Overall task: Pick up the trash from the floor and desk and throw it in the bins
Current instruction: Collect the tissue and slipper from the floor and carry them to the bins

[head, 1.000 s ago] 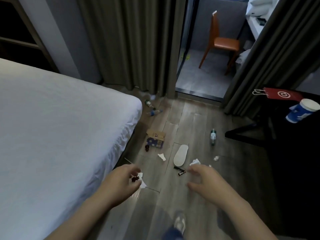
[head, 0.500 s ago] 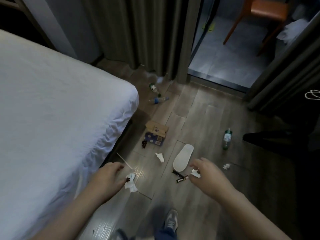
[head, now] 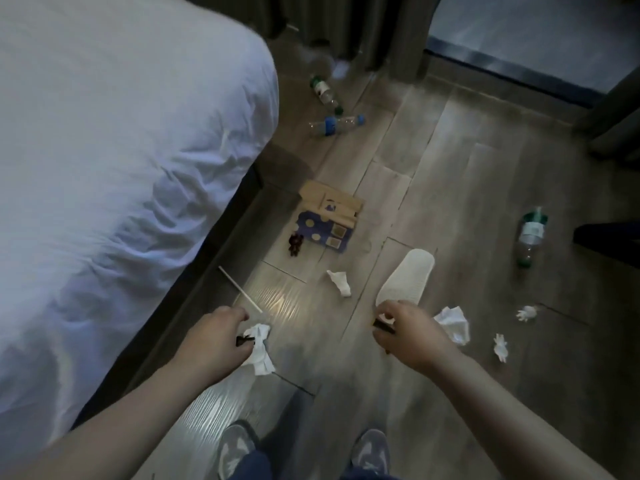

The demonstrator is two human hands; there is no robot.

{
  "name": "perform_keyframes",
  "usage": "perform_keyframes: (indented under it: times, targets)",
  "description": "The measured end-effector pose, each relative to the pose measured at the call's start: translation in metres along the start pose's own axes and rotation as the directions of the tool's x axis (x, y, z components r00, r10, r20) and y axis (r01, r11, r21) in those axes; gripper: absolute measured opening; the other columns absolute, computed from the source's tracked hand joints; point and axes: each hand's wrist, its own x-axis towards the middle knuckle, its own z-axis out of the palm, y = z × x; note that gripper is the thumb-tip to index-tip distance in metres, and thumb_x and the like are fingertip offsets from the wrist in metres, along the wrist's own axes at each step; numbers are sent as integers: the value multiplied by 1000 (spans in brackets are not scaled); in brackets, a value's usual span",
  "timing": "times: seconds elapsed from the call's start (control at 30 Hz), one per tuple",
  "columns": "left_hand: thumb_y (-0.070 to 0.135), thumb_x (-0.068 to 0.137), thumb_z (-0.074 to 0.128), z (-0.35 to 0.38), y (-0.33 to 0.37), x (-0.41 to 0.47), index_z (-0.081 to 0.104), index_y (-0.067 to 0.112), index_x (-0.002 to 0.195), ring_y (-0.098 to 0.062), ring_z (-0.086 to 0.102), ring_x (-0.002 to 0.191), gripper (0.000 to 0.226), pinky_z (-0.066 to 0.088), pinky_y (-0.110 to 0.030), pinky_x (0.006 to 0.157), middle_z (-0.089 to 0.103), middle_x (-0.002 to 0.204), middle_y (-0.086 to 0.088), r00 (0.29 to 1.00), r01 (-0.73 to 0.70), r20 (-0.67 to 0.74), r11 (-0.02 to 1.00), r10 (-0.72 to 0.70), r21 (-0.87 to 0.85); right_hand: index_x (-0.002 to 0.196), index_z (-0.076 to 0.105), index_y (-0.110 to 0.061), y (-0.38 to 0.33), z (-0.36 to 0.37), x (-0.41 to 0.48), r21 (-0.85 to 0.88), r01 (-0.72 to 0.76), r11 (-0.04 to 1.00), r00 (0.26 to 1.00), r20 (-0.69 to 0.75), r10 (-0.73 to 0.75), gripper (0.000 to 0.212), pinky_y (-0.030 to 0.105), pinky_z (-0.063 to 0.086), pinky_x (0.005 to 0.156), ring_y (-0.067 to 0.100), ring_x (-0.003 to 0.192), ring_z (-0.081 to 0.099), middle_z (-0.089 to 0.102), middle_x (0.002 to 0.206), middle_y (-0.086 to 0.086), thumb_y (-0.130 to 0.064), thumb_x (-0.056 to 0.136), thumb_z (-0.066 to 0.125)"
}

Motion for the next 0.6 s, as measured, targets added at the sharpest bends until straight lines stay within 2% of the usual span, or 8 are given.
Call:
perform_keyframes:
  times: [0.1, 0.23, 0.3, 0.37, 0.5, 0.6]
  targets:
    - [39, 81, 65, 50, -30, 52, 52, 20, 129, -18, 56, 109, 53, 45, -26, 85, 55, 125, -3, 1000, 2, 1, 1000, -2, 20, 129, 55, -18, 20, 55, 64, -33, -37, 999, 999, 1, 37, 42, 24, 39, 84, 21, 114, 54, 57, 125, 5, -32, 89, 58]
    - [39, 79, 68, 128, -70, 118, 51, 20, 128, -17, 56, 109, 55, 45, -25, 82, 57, 123, -1, 998, 54, 43, 998, -52, -33, 132, 53, -20, 37, 147, 150, -44, -32, 998, 995, 96, 36, 50, 23, 43, 84, 21, 111, 59, 61, 125, 5, -35, 86, 61]
    - [42, 80, 67, 157, -92, 154, 51, 20, 126, -16, 56, 108, 53, 47, -26, 83, 59, 122, 0, 998, 22, 56, 999, -23, 25, 136, 48, -17, 48, 180, 196, -38, -40, 998, 998, 56, 42, 55, 25, 43, 80, 25, 109, 60, 58, 128, 9, -33, 85, 62]
    - [48, 80, 65, 176, -112, 187, 52, 21, 124, -17, 56, 108, 54, 48, -30, 87, 58, 121, 1, 1000, -25, 14, 994, 23, 109, 140, 40, -13, 59, 207, 240, -97, -5, 995, 1000, -4, 4, 60, 27, 43, 83, 30, 112, 56, 49, 134, 14, -30, 86, 60]
    - [52, 77, 66, 218, -140, 223, 53, 23, 123, -16, 56, 110, 56, 49, -32, 88, 56, 123, 1, 997, -67, -13, 982, 71, 176, 151, 17, -13, 77, 250, 294, -248, 65, 967, 988, -120, -97, 81, 35, 36, 103, 35, 130, 35, 23, 150, 16, -31, 84, 60]
    - [49, 73, 67, 245, -150, 223, 51, 23, 121, -18, 57, 105, 56, 46, -25, 76, 57, 120, 0, 998, -64, 38, 981, 58, 184, 153, -1, -19, 81, 259, 299, -232, 62, 971, 995, -59, -78, 95, 36, 33, 107, 35, 139, 27, 17, 154, 15, -32, 85, 63]
